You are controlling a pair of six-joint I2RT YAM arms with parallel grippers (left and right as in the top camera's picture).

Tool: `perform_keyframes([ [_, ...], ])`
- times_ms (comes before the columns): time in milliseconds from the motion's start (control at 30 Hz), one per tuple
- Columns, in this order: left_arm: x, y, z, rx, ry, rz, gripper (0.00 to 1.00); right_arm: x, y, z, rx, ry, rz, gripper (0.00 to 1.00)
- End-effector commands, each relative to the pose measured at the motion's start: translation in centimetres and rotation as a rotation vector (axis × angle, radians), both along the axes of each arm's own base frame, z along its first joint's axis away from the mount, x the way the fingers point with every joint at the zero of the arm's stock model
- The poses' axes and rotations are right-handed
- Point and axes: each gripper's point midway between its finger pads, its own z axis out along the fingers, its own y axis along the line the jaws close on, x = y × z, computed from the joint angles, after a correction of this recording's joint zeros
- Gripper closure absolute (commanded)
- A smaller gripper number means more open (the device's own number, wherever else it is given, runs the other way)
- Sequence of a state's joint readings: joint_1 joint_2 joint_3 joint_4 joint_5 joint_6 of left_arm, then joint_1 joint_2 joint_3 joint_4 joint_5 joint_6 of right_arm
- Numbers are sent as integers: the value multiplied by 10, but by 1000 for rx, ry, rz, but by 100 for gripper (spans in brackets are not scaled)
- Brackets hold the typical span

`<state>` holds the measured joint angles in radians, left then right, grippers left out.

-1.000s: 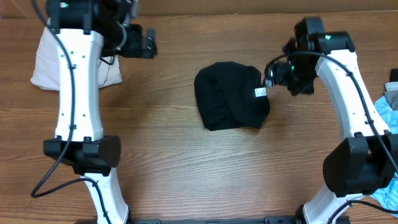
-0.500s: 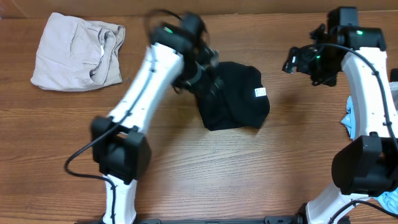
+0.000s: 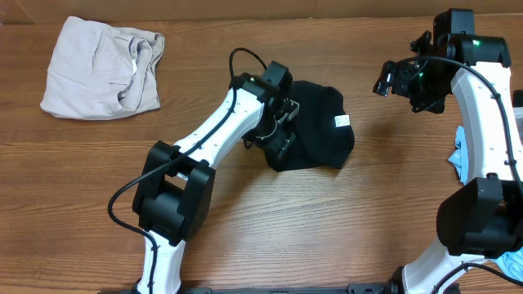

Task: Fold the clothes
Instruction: 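Grasp the black bundle's edge with the left gripper, then lift the black bundle with the left gripper and carry it leftward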

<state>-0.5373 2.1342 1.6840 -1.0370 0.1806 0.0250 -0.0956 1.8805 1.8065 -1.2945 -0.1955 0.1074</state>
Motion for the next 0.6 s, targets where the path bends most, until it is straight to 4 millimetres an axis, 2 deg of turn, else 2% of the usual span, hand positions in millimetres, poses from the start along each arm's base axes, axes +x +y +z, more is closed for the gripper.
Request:
perform_keyframes([
  [0,-8,6,-16,43,5,0,26,3,3,8,5,-26,10,2],
  [133,-11,9,-25,56,2,-12,27,3,3,8,5,-27,10,2],
  [300,1,17,-39,96,-73,-3,37,3,3,8,5,-28,10,2],
  [367,5,18,-45,101,-101,0,50,3,3,8,5,-28,10,2],
  [433,10,25,-48,139,-131,7,69,3,3,8,5,-26,10,2],
  [533,18,47,-48,252,-181,23,89,3,3,8,5,-26,10,2],
  [567,21,58,-46,311,-202,30,92,3,3,8,5,-26,10,2],
])
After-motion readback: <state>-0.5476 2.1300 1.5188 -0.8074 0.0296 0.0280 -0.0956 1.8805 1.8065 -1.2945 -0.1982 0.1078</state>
